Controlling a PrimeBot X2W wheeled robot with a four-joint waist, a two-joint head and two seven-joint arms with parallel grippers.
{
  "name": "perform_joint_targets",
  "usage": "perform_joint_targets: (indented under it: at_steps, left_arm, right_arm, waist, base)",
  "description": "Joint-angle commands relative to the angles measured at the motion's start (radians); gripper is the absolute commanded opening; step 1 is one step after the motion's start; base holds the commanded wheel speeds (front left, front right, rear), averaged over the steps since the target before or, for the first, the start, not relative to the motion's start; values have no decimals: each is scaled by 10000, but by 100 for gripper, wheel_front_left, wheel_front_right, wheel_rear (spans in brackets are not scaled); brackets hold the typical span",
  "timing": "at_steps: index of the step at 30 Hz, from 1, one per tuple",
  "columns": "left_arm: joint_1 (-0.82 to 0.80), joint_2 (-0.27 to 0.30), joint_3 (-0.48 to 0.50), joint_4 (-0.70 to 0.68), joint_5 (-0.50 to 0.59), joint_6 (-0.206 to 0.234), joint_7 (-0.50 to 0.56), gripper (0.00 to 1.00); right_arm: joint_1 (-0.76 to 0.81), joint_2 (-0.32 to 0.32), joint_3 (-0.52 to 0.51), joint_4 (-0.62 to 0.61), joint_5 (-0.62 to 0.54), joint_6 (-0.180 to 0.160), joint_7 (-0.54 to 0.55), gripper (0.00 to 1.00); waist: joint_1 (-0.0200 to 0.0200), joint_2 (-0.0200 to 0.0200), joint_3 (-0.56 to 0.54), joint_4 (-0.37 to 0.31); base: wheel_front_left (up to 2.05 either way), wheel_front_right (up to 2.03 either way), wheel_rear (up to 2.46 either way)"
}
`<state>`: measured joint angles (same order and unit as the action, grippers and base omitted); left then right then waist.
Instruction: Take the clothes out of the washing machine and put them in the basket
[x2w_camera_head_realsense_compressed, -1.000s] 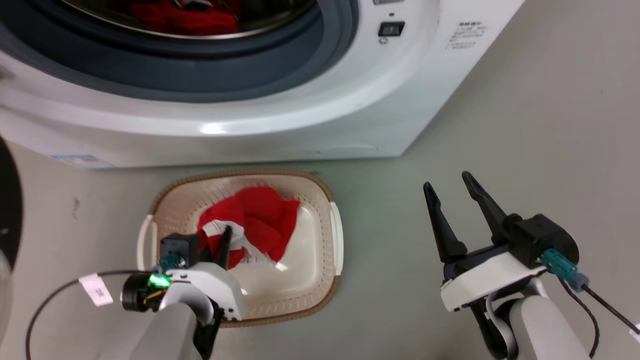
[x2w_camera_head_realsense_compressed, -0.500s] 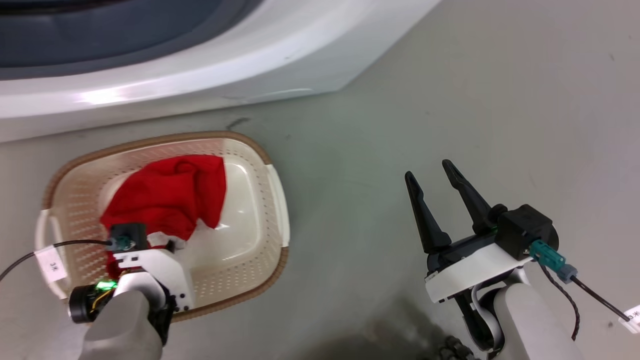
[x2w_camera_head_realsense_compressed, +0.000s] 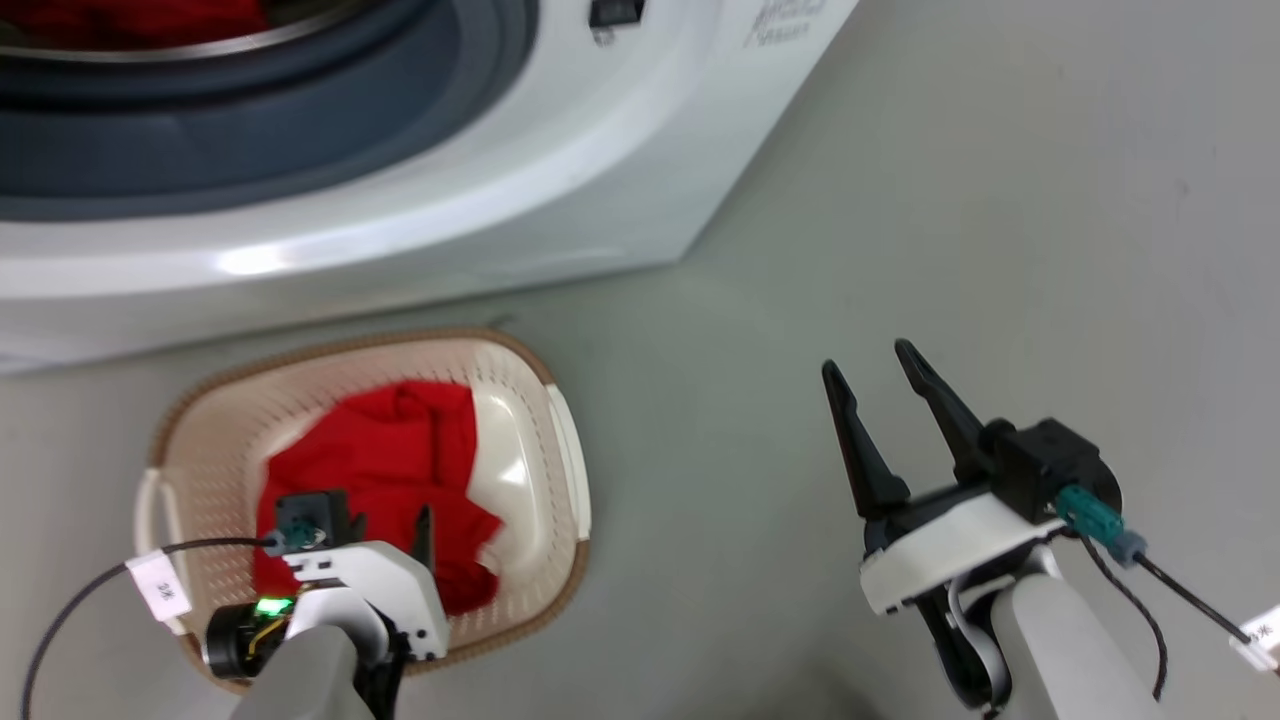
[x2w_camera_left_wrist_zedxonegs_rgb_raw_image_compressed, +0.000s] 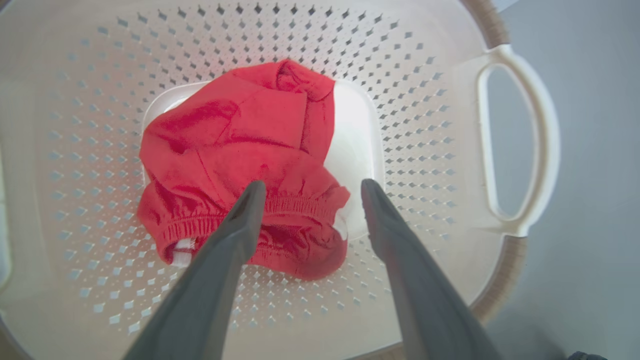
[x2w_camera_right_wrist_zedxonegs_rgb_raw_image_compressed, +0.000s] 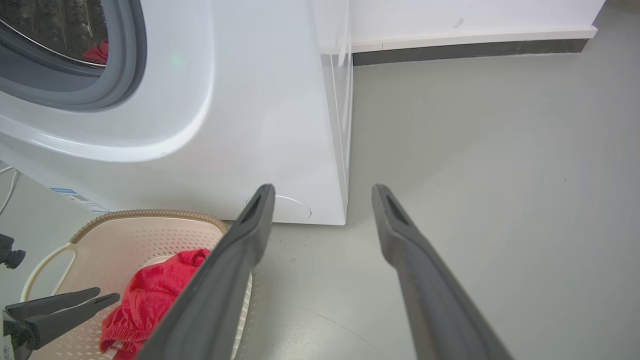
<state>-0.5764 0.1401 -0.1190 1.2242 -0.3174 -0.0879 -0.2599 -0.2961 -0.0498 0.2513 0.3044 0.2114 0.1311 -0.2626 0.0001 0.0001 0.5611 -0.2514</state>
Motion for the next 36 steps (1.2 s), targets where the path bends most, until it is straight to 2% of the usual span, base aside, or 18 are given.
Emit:
perform_joint_targets:
  at_steps: [1,9,14,18,26,31,36]
  left_arm:
    - [312,-98,34,-469,18,-50,-60,100]
    - [1867,-447,164,-3304,575,118,-53,100]
    - [2471,-517,255,-5176,1181,337,-53,100]
    - [2502,-512,464,-6003,1444,397,-54,100]
    - [1172,-269,656,-6014,1770,201,-55,100]
    - [-174,197,612,-5407,2025,67,-55,100]
    - [-1854,992,427,-4109,2350,-65,40,100]
  right_arm:
    - [264,-7,-115,84,-76,-7,-22,100]
    - [985,-6,-528,120,-468,-7,152,100]
    - [1345,-4,-675,-172,-549,-5,362,100]
    - [1585,-6,-697,-460,-631,-7,523,100]
    - [1775,-6,-508,-868,-763,-7,863,100]
    - [1660,-6,-302,-1038,-602,-7,888,100]
    - [1332,-3,-45,-1154,-337,-7,727,100]
  waist:
    - [-1,-1,-1206,490]
    - [-1,-1,-2831,1139]
    - [-1,-1,-3383,1359]
    - [-1,-1,-3680,1424]
    - [-1,-1,-3761,1198]
    - [-1,-1,-3346,761]
    - [-1,-1,-2494,130]
  base:
    - [0,0,0]
    - [0,0,0]
    - [0,0,0]
    - [0,0,0]
    - [0,0,0]
    - [0,0,0]
    - [0,0,0]
